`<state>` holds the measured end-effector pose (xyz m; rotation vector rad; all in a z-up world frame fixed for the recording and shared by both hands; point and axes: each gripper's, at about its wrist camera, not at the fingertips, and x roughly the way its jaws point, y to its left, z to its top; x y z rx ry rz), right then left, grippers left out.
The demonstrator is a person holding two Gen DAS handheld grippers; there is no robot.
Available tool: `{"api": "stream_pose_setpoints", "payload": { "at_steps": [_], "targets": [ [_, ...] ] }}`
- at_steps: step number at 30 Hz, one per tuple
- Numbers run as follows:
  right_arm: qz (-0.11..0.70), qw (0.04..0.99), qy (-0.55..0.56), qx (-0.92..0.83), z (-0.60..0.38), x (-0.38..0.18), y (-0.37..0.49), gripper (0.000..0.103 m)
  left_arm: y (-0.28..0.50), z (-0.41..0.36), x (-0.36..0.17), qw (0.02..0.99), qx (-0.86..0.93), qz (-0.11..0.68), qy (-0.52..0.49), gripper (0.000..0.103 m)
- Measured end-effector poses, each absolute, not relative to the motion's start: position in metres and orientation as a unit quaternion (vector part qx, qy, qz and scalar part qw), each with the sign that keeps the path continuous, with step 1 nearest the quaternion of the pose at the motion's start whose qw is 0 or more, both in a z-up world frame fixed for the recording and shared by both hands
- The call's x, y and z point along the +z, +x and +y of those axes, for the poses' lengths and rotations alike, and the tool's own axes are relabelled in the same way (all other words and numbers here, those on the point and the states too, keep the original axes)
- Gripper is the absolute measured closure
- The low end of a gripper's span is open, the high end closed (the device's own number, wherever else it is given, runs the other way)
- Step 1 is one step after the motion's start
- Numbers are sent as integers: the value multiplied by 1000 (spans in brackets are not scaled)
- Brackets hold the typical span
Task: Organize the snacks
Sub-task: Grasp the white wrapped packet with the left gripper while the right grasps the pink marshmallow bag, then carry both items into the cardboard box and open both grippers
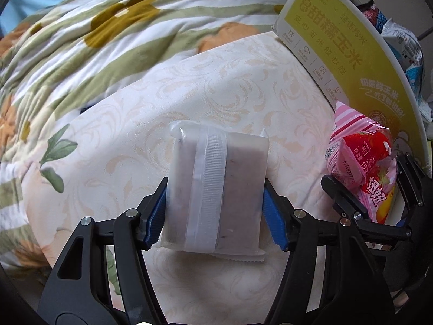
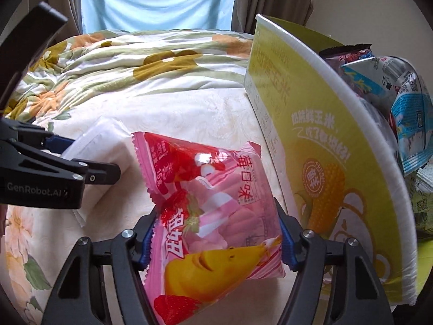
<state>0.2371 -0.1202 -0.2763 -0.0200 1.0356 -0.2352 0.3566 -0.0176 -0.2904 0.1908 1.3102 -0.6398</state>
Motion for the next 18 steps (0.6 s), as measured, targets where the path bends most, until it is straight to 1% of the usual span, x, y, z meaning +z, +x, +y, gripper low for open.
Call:
{"api": "stream_pose_setpoints", "payload": {
  "at_steps": [4,9,13,18],
  "targets": [
    [482,870,0,-100,-117,-260,235,38,355,-4,-273,748,-287,596,57,43],
    [459,885,29,-76,-120,-216,228,38,346,-4,-225,768,-288,571,38,43],
    [437,895,64,-58,-135,-176,216,38,334,-21,-178,784,-295,545,36,43],
    [410,907,79,-51,-174,-126,193,38,313,-61,-130,797,-308,518,33,43]
  ]
}}
